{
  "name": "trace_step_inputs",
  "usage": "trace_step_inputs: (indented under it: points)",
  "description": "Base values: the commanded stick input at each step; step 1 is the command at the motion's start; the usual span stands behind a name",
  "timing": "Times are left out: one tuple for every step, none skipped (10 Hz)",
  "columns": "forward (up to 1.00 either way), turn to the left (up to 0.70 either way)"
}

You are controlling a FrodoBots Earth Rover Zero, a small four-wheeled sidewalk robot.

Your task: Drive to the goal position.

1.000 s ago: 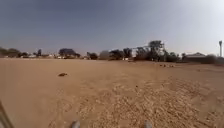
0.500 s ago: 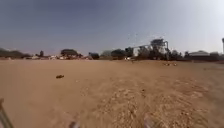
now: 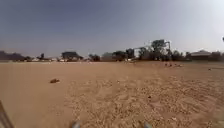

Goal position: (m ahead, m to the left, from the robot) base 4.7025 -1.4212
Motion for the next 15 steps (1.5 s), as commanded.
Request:
trace_step_inputs:
  points:
    - [0.7,-0.35]
    - [0.7,-0.35]
    - [0.7,-0.35]
    - [0.7,-0.19]
    - [0.7,-0.02]
    - [0.7,0.0]
    - [0.7,0.0]
    - [0.7,0.0]
    - [0.7,0.0]
    - [0.7,0.0]
    - [0.7,0.0]
    - [0.7,0.0]
    - [0.7,0.0]
    - [0.7,0.0]
    - [0.7,0.0]
